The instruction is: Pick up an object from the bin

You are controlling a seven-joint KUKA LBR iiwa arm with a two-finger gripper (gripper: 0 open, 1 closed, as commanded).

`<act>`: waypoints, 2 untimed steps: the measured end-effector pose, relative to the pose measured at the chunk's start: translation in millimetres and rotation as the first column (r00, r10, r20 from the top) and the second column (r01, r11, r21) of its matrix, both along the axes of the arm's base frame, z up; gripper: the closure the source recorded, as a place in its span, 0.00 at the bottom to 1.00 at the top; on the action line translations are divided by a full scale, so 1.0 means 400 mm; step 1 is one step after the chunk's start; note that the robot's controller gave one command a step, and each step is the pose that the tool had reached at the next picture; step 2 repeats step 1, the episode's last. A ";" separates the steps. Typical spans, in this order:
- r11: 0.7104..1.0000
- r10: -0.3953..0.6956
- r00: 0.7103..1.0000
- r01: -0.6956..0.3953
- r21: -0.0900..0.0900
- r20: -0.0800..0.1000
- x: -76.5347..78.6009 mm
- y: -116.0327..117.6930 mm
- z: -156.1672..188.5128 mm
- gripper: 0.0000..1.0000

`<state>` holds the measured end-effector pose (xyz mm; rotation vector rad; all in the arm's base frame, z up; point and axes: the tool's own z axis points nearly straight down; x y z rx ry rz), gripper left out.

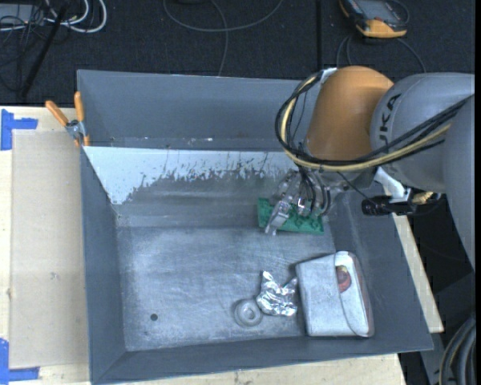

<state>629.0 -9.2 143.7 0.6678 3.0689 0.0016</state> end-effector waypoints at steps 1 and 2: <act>1.000 0.001 1.000 -0.001 0.000 0.005 0.004 -0.001 0.142 1.00; 1.000 0.001 1.000 -0.001 0.000 0.005 0.004 -0.001 0.142 1.00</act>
Offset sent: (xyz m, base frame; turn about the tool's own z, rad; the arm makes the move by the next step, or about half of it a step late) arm 0.0001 -0.0001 0.0539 0.0000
